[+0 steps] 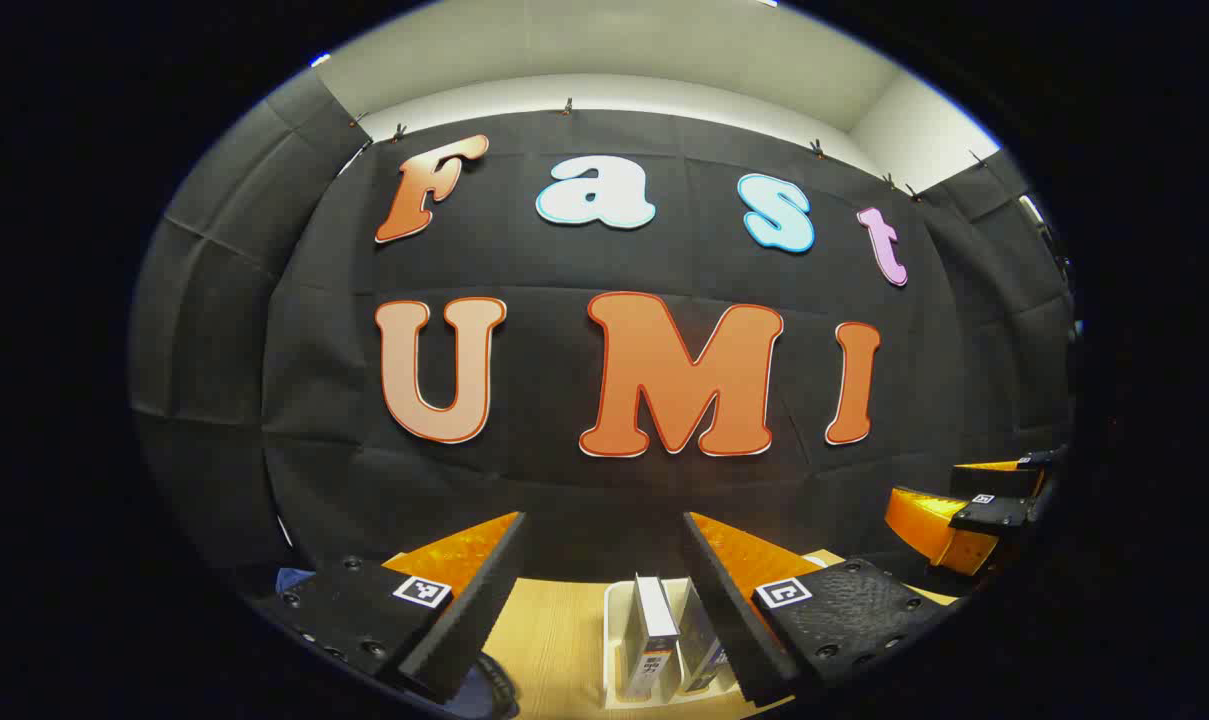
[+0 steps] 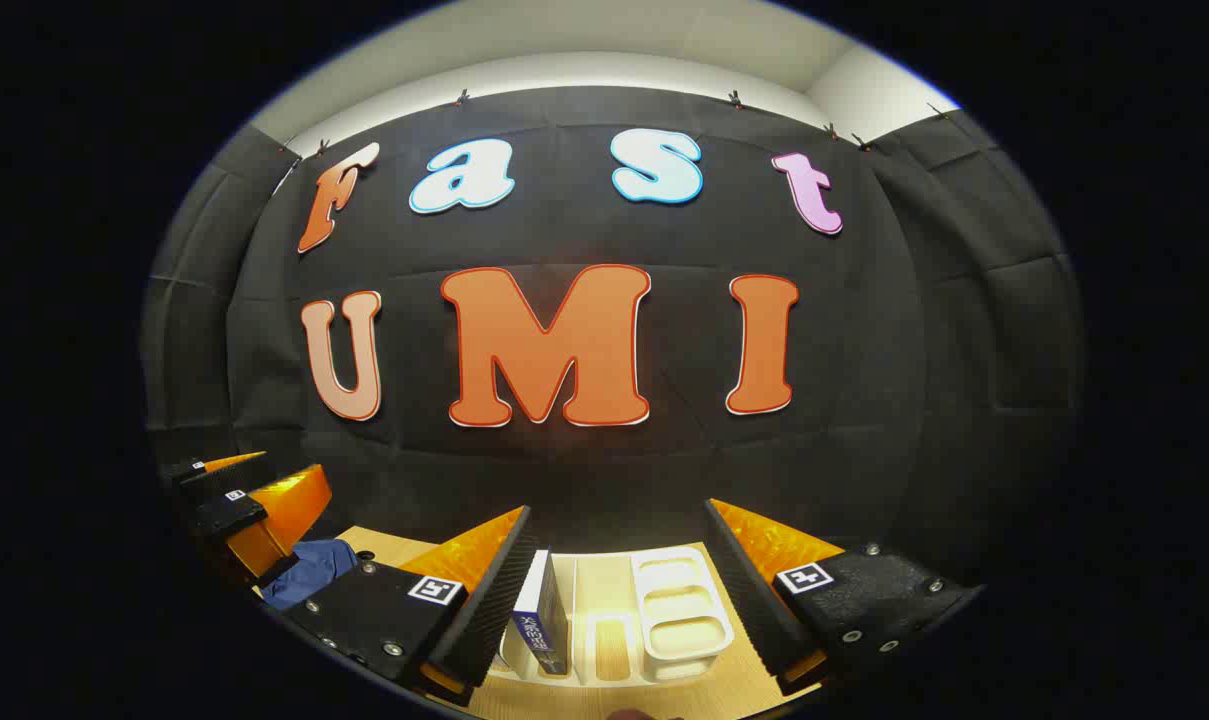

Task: Open the schoolbag, grab two books from the bookshelf and put them into the schoolbag.

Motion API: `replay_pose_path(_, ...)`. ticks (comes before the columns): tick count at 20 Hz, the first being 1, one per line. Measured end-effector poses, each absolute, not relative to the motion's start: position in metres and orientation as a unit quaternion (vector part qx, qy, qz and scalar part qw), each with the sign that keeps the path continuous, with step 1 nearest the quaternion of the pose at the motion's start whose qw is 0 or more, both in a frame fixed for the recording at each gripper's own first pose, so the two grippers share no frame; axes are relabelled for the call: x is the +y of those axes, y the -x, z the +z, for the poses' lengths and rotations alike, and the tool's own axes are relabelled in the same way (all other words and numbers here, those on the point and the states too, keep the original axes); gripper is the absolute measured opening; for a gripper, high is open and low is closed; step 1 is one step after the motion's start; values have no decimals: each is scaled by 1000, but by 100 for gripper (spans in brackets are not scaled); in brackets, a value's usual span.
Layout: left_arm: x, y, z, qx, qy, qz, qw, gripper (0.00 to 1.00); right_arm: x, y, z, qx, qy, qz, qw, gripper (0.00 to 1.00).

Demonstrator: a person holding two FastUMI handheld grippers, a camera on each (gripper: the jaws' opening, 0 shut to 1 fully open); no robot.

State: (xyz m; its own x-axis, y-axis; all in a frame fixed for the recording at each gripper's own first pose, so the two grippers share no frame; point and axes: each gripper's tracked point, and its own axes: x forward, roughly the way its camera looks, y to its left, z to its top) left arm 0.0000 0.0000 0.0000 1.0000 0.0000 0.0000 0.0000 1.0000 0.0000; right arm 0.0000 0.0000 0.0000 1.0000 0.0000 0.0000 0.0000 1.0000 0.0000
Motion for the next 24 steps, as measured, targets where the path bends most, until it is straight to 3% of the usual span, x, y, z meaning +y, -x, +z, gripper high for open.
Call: replay_pose_path(24,17,-2,8,-10,-14,4,1000,94,17,-4,4,-10,6,9,1000,98)
